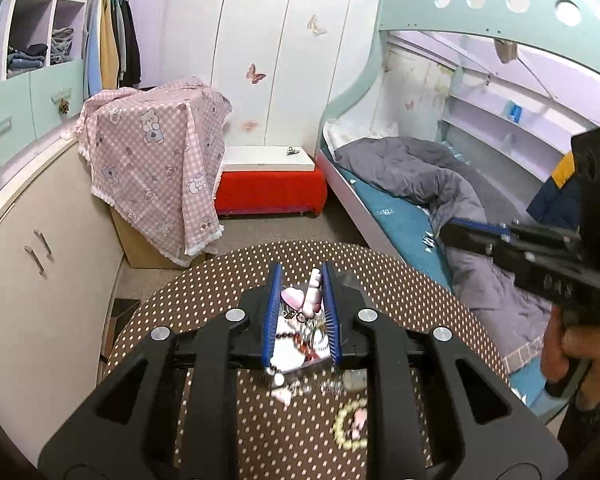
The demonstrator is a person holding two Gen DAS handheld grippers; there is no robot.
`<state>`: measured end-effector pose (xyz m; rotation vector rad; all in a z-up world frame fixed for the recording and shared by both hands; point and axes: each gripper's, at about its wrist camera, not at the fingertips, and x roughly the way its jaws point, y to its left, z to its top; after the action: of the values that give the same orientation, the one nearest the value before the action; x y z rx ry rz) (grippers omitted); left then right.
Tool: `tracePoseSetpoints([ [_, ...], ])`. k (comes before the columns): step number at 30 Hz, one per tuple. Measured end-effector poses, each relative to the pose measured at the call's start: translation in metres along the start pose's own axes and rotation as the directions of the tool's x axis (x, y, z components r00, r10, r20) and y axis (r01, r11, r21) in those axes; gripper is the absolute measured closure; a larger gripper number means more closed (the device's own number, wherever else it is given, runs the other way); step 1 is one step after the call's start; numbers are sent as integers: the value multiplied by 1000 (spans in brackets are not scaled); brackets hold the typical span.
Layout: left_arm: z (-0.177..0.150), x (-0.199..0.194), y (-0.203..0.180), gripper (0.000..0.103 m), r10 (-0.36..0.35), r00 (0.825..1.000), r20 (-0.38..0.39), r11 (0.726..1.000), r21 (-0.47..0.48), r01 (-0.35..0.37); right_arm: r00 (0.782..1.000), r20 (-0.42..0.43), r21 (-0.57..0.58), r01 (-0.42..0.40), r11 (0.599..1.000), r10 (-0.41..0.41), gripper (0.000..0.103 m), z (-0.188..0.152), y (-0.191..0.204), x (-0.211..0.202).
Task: Organize jewelry
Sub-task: 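Carry both charms over the grey box and open both tools to drop them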
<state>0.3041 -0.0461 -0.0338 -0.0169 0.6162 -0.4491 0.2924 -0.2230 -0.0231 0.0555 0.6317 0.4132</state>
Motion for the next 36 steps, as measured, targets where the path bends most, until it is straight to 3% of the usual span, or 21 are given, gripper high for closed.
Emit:
tracePoseSetpoints([
  [9, 14, 33, 7, 82, 1, 998, -61, 999, -34, -3, 997, -66, 30, -27, 999, 29, 91, 9, -5, 36],
  [10, 14, 36, 8, 77, 4, 997, -73, 999, -39, -6, 996, -80, 43, -31, 999, 34, 90, 9, -8, 43],
  [11, 14, 41, 11, 43, 19, 995, -94, 999, -43, -23, 995, -88, 54, -32, 998, 37, 90, 9, -10, 47],
  [13, 14, 38, 15, 8, 51, 996, -69, 997, -50, -54, 995, -88, 90, -27, 996, 35, 82, 9, -18, 53],
  [14, 12, 32, 16, 8, 63, 997, -42, 996, -54, -65, 996, -86, 110, -22, 994, 31, 63, 8, -22, 53],
  [15, 11, 29, 19, 8, 67, 997, -37, 996, -55, -69, 997, -73, 131, -6, 991, 15, 29, 7, -26, 52],
  [16, 10, 27, 21, 8, 72, 997, -37, 995, -59, -74, 999, -50, 143, 7, 990, 1, 18, 6, -29, 49],
  [17, 10, 25, 23, 8, 82, 996, -33, 994, -64, -84, 999, -37, 150, 7, 989, -2, 15, 5, -30, 47],
  [20, 9, 18, 29, 8, 109, 994, -20, 990, -85, -111, 1000, -28, 178, 9, 984, -4, 8, 3, -33, 40],
  [36, -4, -32, 28, 8, 190, 978, 83, 979, -97, -182, 997, 60, 143, 41, 989, -50, 8, 4, -14, 0],
])
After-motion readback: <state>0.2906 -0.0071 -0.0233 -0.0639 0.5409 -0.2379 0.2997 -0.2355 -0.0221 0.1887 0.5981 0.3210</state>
